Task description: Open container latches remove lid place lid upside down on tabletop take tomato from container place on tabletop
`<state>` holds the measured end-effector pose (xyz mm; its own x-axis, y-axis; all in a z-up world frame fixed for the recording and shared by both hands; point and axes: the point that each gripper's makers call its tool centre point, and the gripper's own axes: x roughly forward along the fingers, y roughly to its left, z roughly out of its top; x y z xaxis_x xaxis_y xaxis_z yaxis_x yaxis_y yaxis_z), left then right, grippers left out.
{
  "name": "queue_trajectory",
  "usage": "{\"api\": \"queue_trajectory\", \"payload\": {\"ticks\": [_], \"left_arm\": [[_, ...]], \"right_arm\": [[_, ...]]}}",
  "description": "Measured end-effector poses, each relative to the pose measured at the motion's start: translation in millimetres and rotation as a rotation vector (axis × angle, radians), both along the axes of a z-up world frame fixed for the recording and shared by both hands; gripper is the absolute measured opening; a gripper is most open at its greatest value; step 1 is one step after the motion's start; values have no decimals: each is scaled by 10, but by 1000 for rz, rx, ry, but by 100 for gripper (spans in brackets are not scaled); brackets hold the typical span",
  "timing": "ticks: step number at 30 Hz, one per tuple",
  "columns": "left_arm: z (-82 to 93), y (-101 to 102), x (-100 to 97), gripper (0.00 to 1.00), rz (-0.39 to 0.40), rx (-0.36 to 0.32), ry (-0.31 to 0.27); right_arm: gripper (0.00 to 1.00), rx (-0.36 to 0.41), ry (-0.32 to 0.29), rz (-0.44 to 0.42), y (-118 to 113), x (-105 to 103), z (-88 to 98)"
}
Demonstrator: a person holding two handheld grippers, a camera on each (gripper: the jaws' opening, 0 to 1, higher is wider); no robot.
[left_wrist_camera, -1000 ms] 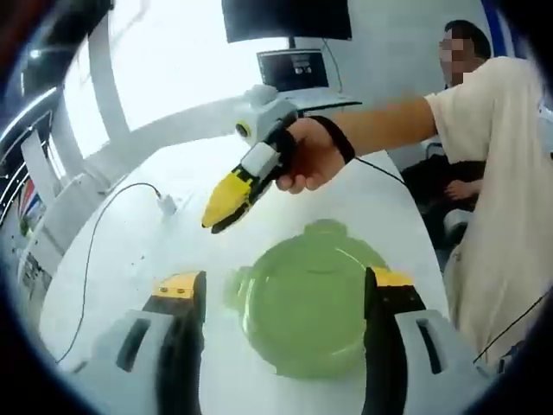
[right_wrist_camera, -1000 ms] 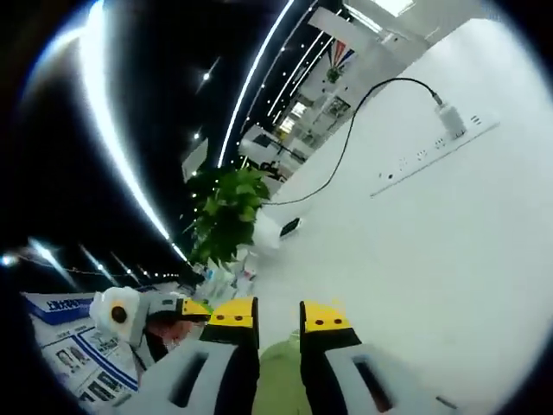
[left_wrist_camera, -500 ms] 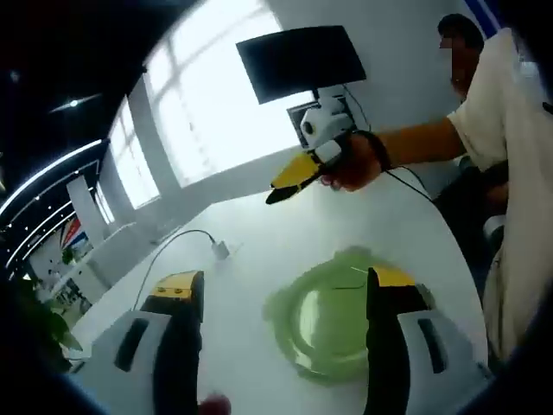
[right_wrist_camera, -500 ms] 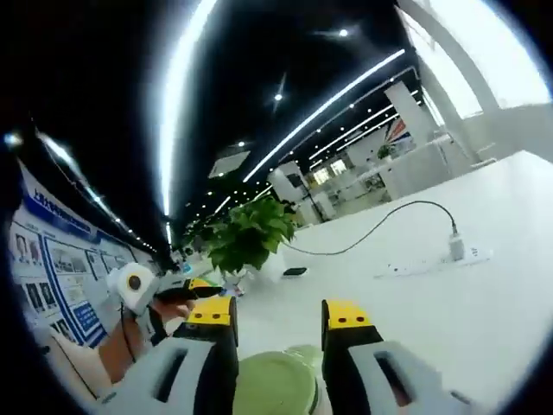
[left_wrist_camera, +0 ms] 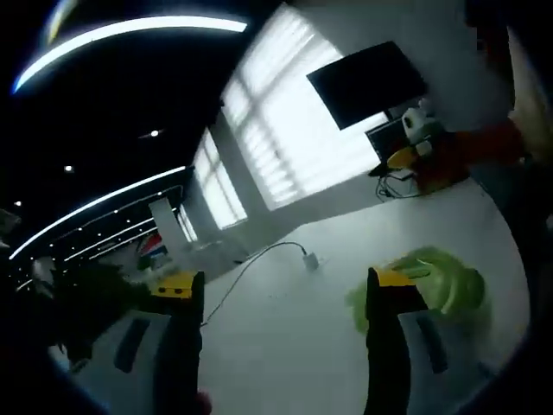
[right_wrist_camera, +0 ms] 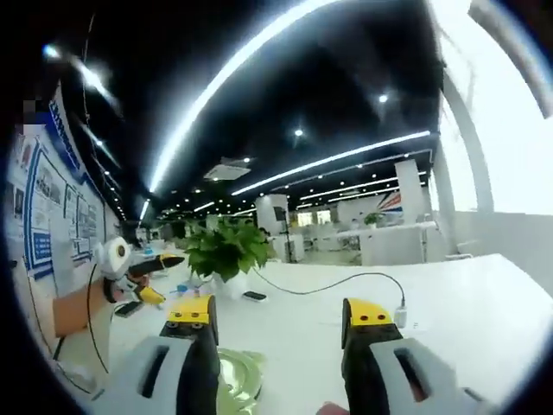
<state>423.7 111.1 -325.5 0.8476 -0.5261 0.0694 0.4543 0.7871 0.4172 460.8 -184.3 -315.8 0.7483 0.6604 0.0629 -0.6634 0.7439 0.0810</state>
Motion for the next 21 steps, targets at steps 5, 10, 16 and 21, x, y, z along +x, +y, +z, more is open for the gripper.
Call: {"api": "queue_trajectory", "payload": {"ticks": [5,10,16,21], "left_arm": [[-38,264,-121,72,57,-61,-16],[-172,471,-205,72,137,-73,-30],[-356,754,-354,72,232,-160,-39],[-483,948,-492,72,290,-232,-27]], "right_arm": [[51,27,-90,-125,-328,-105,124],[50,91,-127,-233,-684,-241,148],[50,59,-129,-362,-1051,-394,-72],[50,8,-111,-438,-1255,-537,-316]]}}
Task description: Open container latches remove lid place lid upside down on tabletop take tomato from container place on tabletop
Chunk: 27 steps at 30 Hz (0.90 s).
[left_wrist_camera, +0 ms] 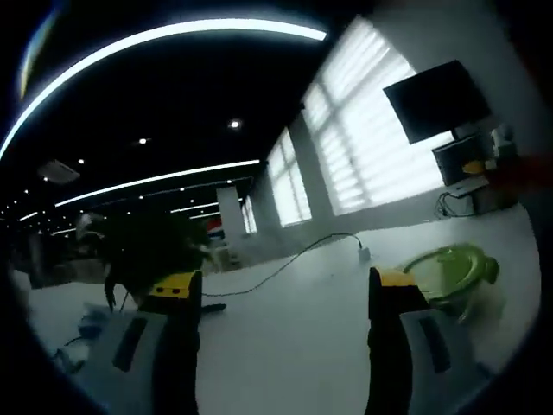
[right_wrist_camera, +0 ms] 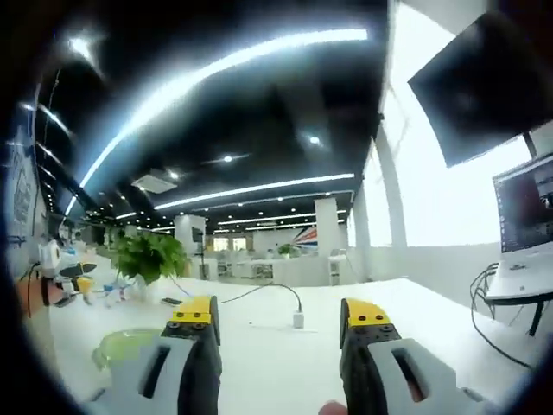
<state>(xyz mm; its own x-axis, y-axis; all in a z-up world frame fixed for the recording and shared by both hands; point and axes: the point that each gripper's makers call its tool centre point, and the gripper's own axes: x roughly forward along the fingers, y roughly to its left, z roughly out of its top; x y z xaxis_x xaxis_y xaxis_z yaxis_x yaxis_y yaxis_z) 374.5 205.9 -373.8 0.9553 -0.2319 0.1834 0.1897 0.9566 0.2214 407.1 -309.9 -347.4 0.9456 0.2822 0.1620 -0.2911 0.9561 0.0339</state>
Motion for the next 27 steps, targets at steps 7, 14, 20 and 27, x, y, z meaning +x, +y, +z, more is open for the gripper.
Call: {"api": "queue_trajectory", "payload": {"ticks": [7,14,20,27], "left_arm": [[-197,144,-155,70,25,-68,41],[-333,220,-255,70,51,-108,62],[-313,239,-259,70,62,-116,54],[-320,225,-241,70,62,-125,53]], "right_arm": [[50,25,51,-74,-222,-130,-298],[51,26,91,-133,-340,-282,-611],[52,44,94,-168,-476,-349,-644],[53,57,109,-192,-563,-365,-706]]}}
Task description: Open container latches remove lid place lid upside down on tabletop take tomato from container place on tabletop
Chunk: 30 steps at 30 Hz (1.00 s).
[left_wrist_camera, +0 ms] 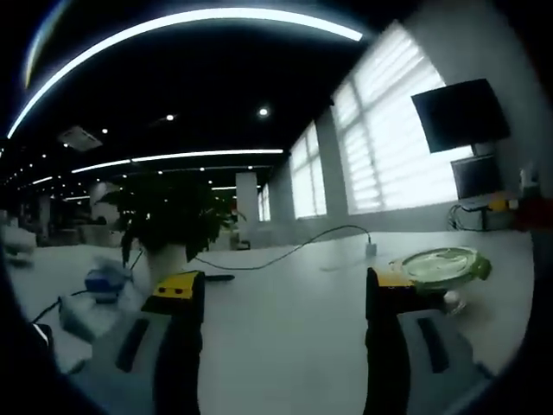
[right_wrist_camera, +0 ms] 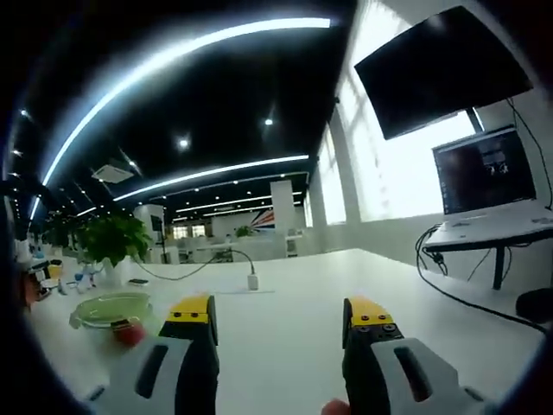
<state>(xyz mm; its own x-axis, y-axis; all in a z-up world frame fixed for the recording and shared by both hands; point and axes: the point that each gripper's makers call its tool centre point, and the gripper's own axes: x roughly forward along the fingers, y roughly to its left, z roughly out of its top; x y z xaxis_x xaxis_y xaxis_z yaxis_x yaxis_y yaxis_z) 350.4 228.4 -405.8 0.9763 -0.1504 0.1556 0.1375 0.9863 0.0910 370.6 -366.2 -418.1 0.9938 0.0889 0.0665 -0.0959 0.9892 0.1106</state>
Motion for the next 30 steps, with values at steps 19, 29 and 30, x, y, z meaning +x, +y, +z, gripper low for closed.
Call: {"api": "queue_trajectory", "payload": {"ticks": [19,29,30], "left_arm": [[-44,40,31,70,-2,11,27],[-62,-7,37,69,-14,13,27],[-71,-3,38,69,-13,10,30]], "right_arm": [[56,108,10,-12,37,74,82],[56,183,27,112,546,198,247],[56,192,30,122,604,214,254]]}}
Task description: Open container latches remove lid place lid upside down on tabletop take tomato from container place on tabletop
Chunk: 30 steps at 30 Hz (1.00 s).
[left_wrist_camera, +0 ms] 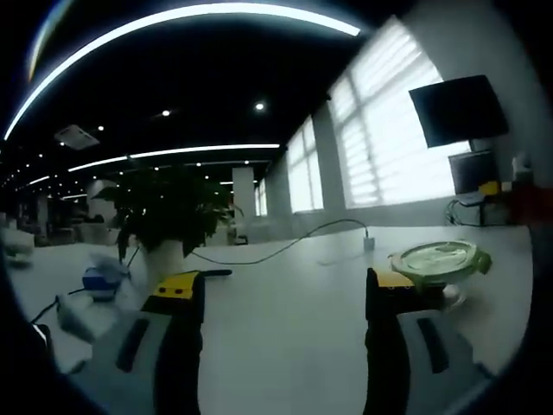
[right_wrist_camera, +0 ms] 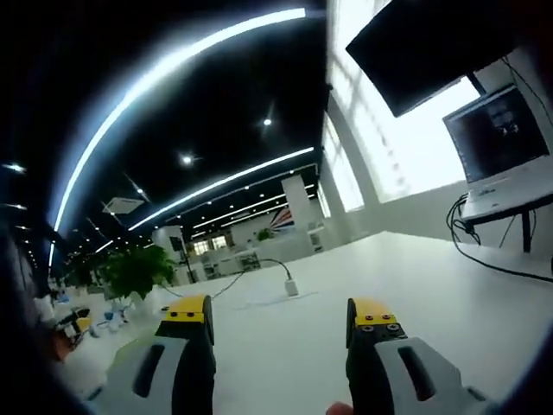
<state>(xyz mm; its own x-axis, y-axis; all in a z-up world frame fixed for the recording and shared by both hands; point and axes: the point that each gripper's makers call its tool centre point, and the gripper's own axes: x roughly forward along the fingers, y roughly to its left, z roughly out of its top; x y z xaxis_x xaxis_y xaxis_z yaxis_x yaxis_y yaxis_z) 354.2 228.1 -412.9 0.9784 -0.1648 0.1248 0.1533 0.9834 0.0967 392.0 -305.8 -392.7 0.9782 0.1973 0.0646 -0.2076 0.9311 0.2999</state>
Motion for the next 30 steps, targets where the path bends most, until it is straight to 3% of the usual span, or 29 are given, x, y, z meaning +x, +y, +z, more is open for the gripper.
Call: {"api": "queue_trajectory", "payload": {"ticks": [6,15,21,30], "left_arm": [[2,10,-2,69,3,2,-4],[6,22,2,69,0,-2,-5],[-16,16,9,69,-2,-9,-2],[-35,-52,6,68,-18,-15,7]], "right_arm": [[56,10,33,60,336,75,-100],[55,29,66,83,507,111,-243],[54,76,87,111,672,126,-304],[53,165,151,154,1025,126,-560]]}}
